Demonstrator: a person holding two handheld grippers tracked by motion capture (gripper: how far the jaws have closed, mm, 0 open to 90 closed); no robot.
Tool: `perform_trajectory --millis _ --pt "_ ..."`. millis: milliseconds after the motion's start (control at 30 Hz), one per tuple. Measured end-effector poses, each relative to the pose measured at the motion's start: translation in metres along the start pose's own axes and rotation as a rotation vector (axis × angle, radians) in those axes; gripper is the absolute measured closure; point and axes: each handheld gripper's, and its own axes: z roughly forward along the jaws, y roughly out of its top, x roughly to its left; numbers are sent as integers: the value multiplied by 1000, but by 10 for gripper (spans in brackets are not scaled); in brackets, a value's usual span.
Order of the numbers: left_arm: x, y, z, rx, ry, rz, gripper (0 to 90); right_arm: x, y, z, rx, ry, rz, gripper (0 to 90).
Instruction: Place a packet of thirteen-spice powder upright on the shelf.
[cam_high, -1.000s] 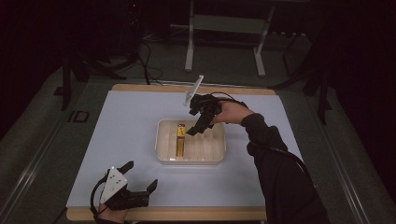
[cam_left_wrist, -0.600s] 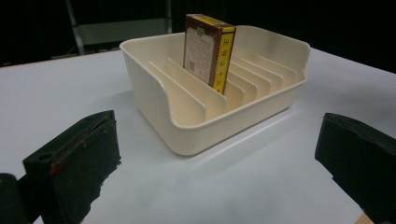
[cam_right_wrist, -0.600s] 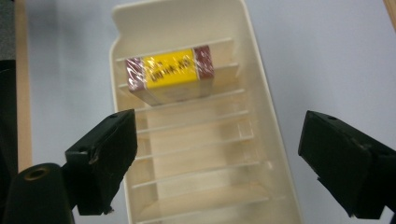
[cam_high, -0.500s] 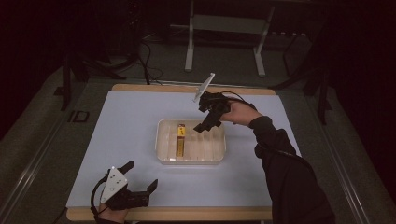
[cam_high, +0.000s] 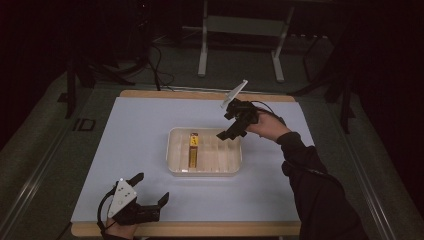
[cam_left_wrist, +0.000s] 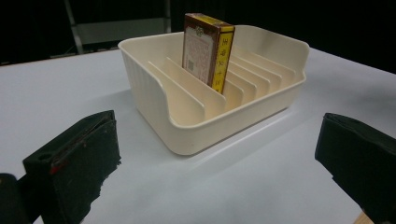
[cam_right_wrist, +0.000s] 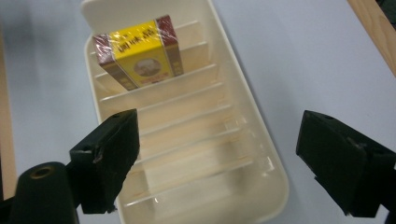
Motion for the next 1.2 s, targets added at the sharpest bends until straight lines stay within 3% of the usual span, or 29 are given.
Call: perform_trajectory --millis 667,700,900,1200 --pt "0 0 0 0 -4 -3 0 -3 -43 -10 -81 -88 168 135" --pt "0 0 1 0 -3 -3 0 -4 -49 -11 -90 -113 197 135" --pt "0 0 1 0 -5 -4 0 -5 -67 -15 -146 -165 279 135" --pt "-1 0 1 1 -6 -4 0 0 -93 -20 -220 -237 336 134"
